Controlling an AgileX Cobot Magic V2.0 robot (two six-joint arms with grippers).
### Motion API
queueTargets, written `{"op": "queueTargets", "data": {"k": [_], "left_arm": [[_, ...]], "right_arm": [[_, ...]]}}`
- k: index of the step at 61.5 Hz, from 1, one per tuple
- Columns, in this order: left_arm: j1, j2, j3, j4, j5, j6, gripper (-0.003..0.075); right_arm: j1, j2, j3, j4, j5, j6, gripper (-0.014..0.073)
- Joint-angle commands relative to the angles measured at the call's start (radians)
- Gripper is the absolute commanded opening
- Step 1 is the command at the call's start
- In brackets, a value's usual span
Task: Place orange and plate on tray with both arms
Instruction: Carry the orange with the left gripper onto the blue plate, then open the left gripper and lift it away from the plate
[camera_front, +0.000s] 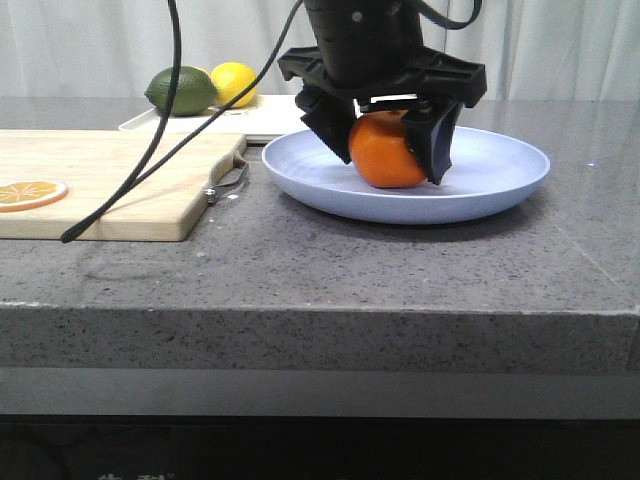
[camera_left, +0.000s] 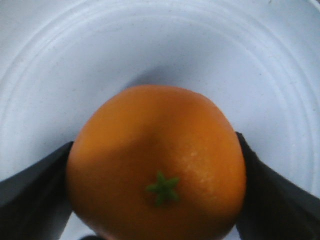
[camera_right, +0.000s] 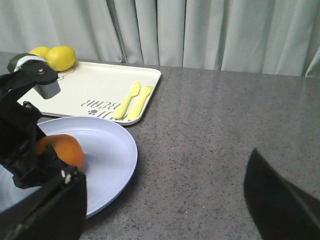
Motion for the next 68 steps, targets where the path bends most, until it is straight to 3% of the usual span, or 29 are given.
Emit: {"op": "queueTargets", "data": {"k": [1, 3, 19, 25, 31, 43, 47, 68], "left_arm": [[-0.013, -0.059, -0.032, 0.000, -0.045, 0.000, 0.0689], [-0.013, -0.059, -0.032, 0.007, -0.041, 0.000, 0.0709], [-0.013, -0.061, -0.184, 0.060, 0.120, 0.000, 0.0650], [-0.013, -0.061, -0.260, 0.060, 0.192, 0.000, 0.0596], [-0.013, -0.061, -0.314, 0.060, 0.240, 0.000, 0.0452], [-0.013, -0.061, -0.342, 0.058, 0.249, 0.000, 0.0071], [-0.013, -0.061, -0.342, 0.058, 0.251, 0.000, -0.0016], [-0.013, -0.063, -0.342, 0.048, 0.333, 0.000, -0.0018]], "right_arm": [[-0.007, 0.008, -0.034, 0.001, -0.080, -0.002, 0.0643], [-0.007, 0.008, -0.034, 0.001, -0.080, -0.002, 0.0643], [-0.007, 0.008, -0.034, 0.001, -0.080, -0.002, 0.0643], [-0.007, 0.008, -0.034, 0.001, -0.080, -0.002, 0.0643], [-0.007, 0.008, -0.034, 0.001, -0.080, -0.002, 0.0643], [-0.007, 0.008, -0.034, 0.001, -0.080, -0.002, 0.0643], [-0.007, 0.008, -0.034, 0.001, -0.080, -0.002, 0.0643], [-0.007, 0.008, -0.034, 0.001, -0.080, -0.002, 0.0643]]}}
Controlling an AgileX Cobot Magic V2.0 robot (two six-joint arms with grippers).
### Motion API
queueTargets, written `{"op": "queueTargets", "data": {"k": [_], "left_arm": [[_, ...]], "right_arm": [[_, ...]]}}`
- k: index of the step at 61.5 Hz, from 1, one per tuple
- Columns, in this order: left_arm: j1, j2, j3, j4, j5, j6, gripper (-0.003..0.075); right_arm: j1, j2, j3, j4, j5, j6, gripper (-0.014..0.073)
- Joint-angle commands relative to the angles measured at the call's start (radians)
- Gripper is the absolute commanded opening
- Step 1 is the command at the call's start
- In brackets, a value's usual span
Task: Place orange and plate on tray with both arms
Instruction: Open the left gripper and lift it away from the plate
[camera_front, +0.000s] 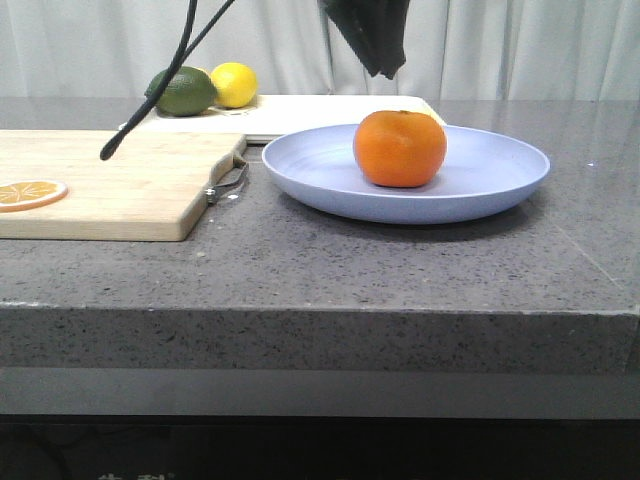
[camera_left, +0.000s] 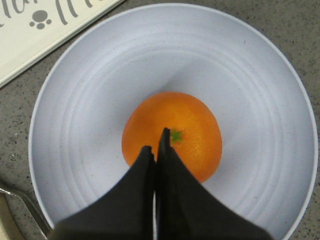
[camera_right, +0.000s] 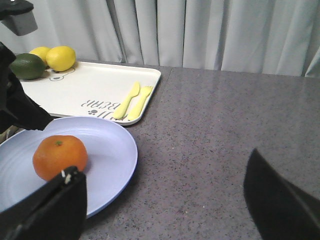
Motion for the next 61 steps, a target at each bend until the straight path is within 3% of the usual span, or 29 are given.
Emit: {"op": "queueTargets", "data": {"k": [1, 13, 22, 35, 61], "left_arm": [[-0.007, -0.069, -0.032, -0.010, 0.025, -0.002, -0.0018], [-0.002, -0.122, -0.010, -0.036, 0.025, -0.002, -0.0018], [0.045, -0.214, 0.111, -0.030, 0.025, -0.004, -0.0018], [0.206, -0.394, 0.349, -0.030, 0.013, -0.014, -0.0018], [0.597, -0.833, 0.955, -0.038, -0.298, -0.017, -0.0018]], "right_arm": [[-0.007, 0.008, -0.034, 0.001, -0.080, -0.002, 0.0643], [-0.007, 0.008, -0.034, 0.001, -0.079, -0.002, 0.0643], [-0.007, 0.008, -0.034, 0.001, -0.075, -0.002, 0.0643], [-0.007, 0.008, -0.034, 0.001, -0.049, -0.002, 0.0643], [-0.007, 0.008, -0.034, 0.001, -0.049, -0.002, 0.0643]]}}
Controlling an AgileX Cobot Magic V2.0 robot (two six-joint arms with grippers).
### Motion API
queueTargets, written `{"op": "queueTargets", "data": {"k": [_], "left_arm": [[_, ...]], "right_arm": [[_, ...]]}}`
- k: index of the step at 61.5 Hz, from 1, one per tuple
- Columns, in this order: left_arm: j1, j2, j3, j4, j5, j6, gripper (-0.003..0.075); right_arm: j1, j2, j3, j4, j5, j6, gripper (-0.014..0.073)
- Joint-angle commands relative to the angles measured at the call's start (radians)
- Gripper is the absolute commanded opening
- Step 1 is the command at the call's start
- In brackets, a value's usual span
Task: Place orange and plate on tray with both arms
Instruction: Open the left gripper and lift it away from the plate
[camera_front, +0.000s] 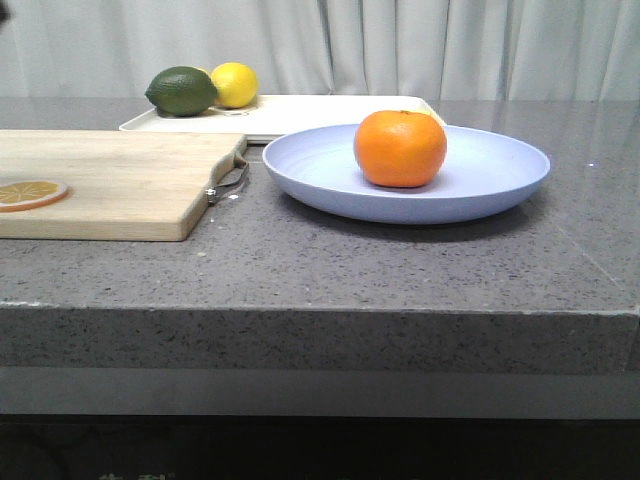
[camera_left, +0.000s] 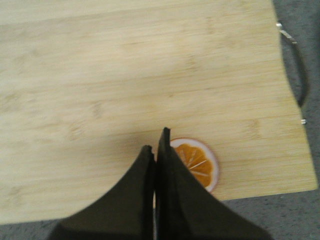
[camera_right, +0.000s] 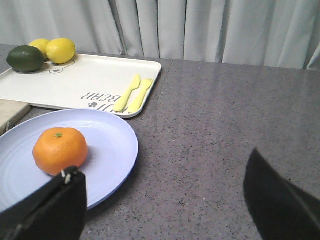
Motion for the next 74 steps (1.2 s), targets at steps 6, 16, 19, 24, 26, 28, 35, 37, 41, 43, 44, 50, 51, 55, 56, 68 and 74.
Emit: {"op": "queueTargets", "data": {"k": [6, 16, 19, 24, 26, 28, 35, 37, 41, 43, 44, 50, 51, 55, 56, 68, 74], "left_arm": [[0.109, -0.234, 0.220, -0.015, -0.207, -0.011, -0.0018], [0.150, -0.420, 0.429, -0.024, -0.361, -0.011, -0.0018], [0.153, -0.484, 0.490, -0.024, -0.402, -0.011, -0.0018], [0.153, -0.587, 0.583, -0.024, -0.466, -0.011, -0.0018], [0.153, -0.629, 0.616, -0.024, -0.487, -0.011, -0.0018], [0.153, -0.683, 0.656, -0.024, -0.514, -0.011, -0.0018], [0.153, -0.854, 0.774, -0.017, -0.585, -0.011, -0.0018], [0.153, -0.896, 0.799, -0.024, -0.599, -0.011, -0.0018], [0.153, -0.991, 0.850, -0.024, -0.619, -0.011, -0.0018], [0.153, -1.042, 0.869, -0.024, -0.625, -0.011, -0.0018], [0.153, -1.063, 0.877, -0.024, -0.630, -0.011, -0.0018], [0.153, -1.207, 0.920, -0.024, -0.643, -0.011, -0.0018], [0.153, -1.225, 0.924, -0.024, -0.643, -0.011, -0.0018], [0.153, -1.293, 0.943, -0.024, -0.653, -0.011, -0.0018], [0.153, -1.305, 0.946, -0.024, -0.658, -0.011, -0.0018], [0.153, -1.381, 0.963, -0.024, -0.671, -0.011, -0.0018], [0.153, -1.381, 0.963, -0.024, -0.671, -0.011, -0.0018]], "right_arm": [[-0.007, 0.008, -0.034, 0.001, -0.075, -0.002, 0.0643], [-0.007, 0.008, -0.034, 0.001, -0.074, -0.002, 0.0643], [-0.007, 0.008, -0.034, 0.001, -0.074, -0.002, 0.0643], [-0.007, 0.008, -0.034, 0.001, -0.074, -0.002, 0.0643], [-0.007, 0.008, -0.034, 0.001, -0.074, -0.002, 0.0643], [-0.007, 0.008, -0.034, 0.001, -0.074, -0.002, 0.0643], [-0.007, 0.008, -0.034, 0.001, -0.074, -0.002, 0.0643], [-0.007, 0.008, -0.034, 0.001, -0.074, -0.002, 0.0643], [-0.007, 0.008, -0.034, 0.001, -0.074, -0.002, 0.0643], [-0.007, 0.008, -0.034, 0.001, -0.074, -0.002, 0.0643], [-0.007, 0.008, -0.034, 0.001, -0.074, -0.002, 0.0643], [-0.007, 0.008, -0.034, 0.001, -0.074, -0.002, 0.0643], [-0.007, 0.008, -0.034, 0.001, -0.074, -0.002, 0.0643], [-0.007, 0.008, -0.034, 0.001, -0.074, -0.002, 0.0643], [-0.007, 0.008, -0.034, 0.001, -0.074, -0.002, 0.0643], [-0.007, 0.008, -0.034, 0.002, -0.070, -0.002, 0.0643], [-0.007, 0.018, -0.036, 0.002, -0.071, -0.002, 0.0643]]}}
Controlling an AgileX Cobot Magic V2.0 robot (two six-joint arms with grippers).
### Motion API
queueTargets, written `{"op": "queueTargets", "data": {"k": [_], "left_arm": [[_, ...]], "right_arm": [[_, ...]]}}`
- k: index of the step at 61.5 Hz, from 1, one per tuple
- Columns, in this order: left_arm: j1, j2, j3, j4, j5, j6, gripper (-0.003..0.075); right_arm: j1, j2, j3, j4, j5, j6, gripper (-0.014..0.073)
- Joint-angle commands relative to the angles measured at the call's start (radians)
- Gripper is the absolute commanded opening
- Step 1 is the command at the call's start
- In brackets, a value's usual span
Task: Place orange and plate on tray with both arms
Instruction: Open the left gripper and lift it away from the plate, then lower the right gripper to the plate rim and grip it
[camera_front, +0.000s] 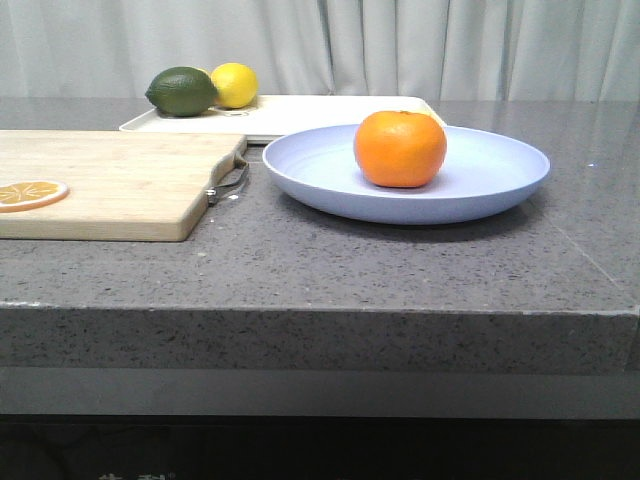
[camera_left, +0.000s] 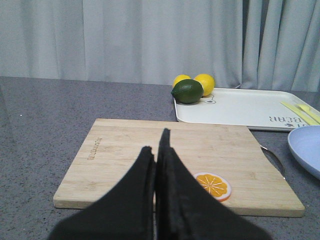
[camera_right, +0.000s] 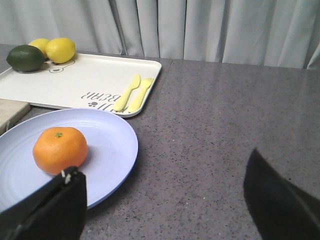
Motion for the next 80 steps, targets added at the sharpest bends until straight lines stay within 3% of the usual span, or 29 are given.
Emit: {"op": "queueTargets", "data": {"k": [1, 14, 34, 52, 72, 80], "left_arm": [[0.001, 0.012, -0.023, -0.008, -0.089, -0.009, -0.0018], [0.001, 0.012, -0.023, -0.008, -0.089, -0.009, -0.0018], [0.001, 0.012, -0.023, -0.008, -0.089, -0.009, -0.0018], [0.001, 0.012, -0.023, -0.008, -0.089, -0.009, -0.0018], [0.001, 0.012, -0.023, -0.008, -0.091, -0.009, -0.0018], [0.001, 0.012, -0.023, -0.008, -0.091, -0.009, -0.0018]], "right_arm": [[-0.007, 0.022, -0.039, 0.002, -0.070, -0.002, 0.0643], [-0.007, 0.193, -0.136, 0.002, -0.018, -0.002, 0.0643], [-0.007, 0.674, -0.386, 0.108, 0.113, -0.002, 0.0637], [-0.007, 0.976, -0.573, 0.208, 0.130, -0.002, 0.0495], [0.023, 1.112, -0.667, 0.232, 0.156, -0.002, 0.0476], [0.023, 1.125, -0.669, 0.252, 0.160, -0.002, 0.0337]]}}
